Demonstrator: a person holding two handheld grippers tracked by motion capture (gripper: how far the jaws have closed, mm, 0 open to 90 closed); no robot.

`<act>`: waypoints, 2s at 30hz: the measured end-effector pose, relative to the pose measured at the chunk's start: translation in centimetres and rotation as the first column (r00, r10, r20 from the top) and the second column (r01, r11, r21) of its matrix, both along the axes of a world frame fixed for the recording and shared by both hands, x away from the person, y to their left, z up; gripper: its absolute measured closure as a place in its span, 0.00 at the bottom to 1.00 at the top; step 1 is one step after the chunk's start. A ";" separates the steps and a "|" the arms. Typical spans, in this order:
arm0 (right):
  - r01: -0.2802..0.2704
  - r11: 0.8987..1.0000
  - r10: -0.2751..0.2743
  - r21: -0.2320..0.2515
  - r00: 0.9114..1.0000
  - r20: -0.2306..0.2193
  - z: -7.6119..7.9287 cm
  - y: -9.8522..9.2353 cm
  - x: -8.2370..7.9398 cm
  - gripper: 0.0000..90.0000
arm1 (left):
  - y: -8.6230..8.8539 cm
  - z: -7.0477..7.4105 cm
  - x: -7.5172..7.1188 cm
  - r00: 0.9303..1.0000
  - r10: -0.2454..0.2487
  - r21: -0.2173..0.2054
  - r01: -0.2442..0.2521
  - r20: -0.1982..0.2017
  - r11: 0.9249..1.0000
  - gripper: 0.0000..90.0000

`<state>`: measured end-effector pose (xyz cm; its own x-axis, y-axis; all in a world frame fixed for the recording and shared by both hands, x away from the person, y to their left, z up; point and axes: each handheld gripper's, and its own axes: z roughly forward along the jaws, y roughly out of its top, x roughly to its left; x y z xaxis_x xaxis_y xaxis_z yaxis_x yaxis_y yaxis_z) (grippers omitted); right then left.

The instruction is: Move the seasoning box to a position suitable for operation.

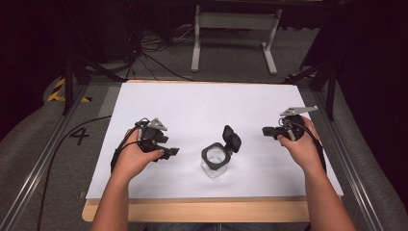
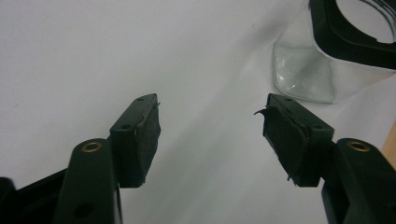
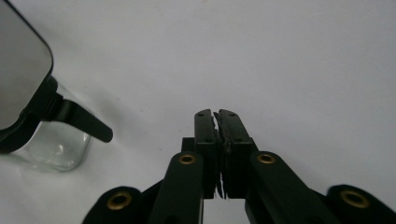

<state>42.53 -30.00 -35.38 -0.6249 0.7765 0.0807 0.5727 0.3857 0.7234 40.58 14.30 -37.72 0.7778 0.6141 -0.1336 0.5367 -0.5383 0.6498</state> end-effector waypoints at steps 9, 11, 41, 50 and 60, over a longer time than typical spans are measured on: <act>-0.041 0.996 0.041 0.073 0.999 0.000 0.7 0.0 -0.6 0.97 | -1.1 1.7 -1.3 0.991 -0.131 -0.074 0.128 -0.038 0.989 0.73; -0.049 0.995 0.050 0.091 0.999 -0.005 0.9 0.1 -0.7 0.97 | -1.4 2.0 -1.6 0.986 -0.157 -0.087 0.152 -0.055 0.985 0.81; -0.140 0.986 0.142 0.089 0.990 -0.008 1.3 2.7 -1.7 1.00 | -7.9 0.4 -2.9 0.942 -0.312 -0.012 0.313 -0.123 0.950 1.00; -0.173 0.980 0.174 0.097 0.985 0.000 1.5 3.5 -2.1 1.00 | -8.8 -0.2 -2.8 0.943 -0.314 -0.012 0.315 -0.113 0.949 0.99; -0.186 0.974 0.181 0.127 0.982 0.049 2.3 3.8 -2.6 1.00 | -8.9 -0.3 -2.8 0.942 -0.313 -0.012 0.314 -0.120 0.949 0.99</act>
<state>39.92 -26.16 -33.05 -0.7601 0.6327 0.1479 0.4728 0.3825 0.7938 37.77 5.44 -38.01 0.9100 0.3429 -0.2331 0.4128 -0.6961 0.5874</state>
